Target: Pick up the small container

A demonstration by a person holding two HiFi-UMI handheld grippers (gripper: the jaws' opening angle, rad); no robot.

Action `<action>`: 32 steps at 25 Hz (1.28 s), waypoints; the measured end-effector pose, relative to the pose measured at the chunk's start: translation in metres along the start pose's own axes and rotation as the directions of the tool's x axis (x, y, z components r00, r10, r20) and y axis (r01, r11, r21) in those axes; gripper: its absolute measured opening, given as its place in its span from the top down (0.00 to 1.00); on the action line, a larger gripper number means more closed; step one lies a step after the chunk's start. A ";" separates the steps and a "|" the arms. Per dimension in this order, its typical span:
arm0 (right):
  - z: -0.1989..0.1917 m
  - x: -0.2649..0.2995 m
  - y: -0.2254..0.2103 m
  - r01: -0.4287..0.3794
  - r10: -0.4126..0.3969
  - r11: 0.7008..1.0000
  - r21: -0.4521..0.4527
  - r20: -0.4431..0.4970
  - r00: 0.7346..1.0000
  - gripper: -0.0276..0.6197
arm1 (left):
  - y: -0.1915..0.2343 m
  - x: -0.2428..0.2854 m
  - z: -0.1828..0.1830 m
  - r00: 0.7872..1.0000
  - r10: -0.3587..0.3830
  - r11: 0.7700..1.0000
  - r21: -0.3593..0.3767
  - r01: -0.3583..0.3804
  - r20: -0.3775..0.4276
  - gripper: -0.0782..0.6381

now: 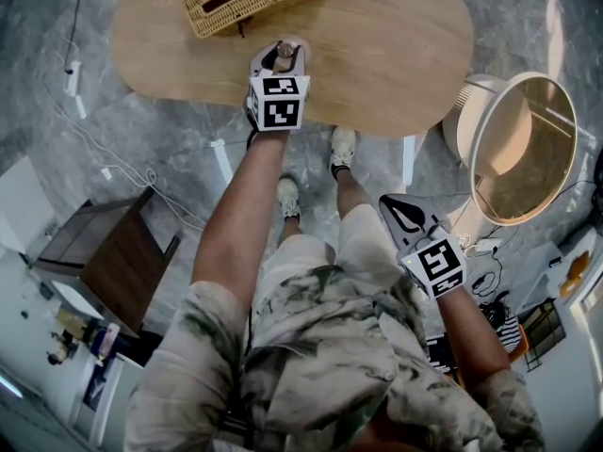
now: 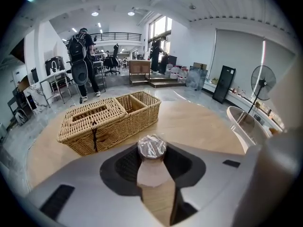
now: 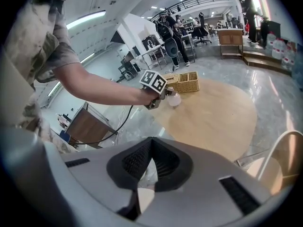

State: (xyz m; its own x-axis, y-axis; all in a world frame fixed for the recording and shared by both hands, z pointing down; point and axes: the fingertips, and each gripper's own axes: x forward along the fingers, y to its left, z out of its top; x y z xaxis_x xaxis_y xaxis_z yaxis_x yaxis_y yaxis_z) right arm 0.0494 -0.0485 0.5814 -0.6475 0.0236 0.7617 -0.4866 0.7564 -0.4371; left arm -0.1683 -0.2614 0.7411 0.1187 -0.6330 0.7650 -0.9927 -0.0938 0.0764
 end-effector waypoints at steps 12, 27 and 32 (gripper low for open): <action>0.016 -0.003 0.025 0.028 -0.026 0.999 -0.037 0.054 0.998 0.93 | 0.007 -0.051 0.031 0.998 -0.025 0.999 0.027 0.023 0.050 0.68; 0.041 -0.009 0.059 0.050 -0.039 0.995 -0.085 0.121 0.992 0.93 | 0.012 -0.134 0.071 0.992 -0.078 0.994 0.085 0.070 0.096 0.68; 0.045 -0.012 0.068 0.061 -0.047 0.993 -0.100 0.135 0.990 0.93 | 0.011 -0.161 0.081 0.989 -0.100 0.991 0.099 0.089 0.105 0.68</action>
State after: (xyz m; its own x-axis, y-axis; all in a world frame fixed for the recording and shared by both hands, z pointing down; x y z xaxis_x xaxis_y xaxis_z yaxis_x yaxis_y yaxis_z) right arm -0.0027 -0.0267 0.5213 -0.6970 -0.1000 0.7100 -0.4637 0.8182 -0.3400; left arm -0.1966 -0.2231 0.5667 0.2189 -0.6975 0.6823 -0.9708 -0.2258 0.0806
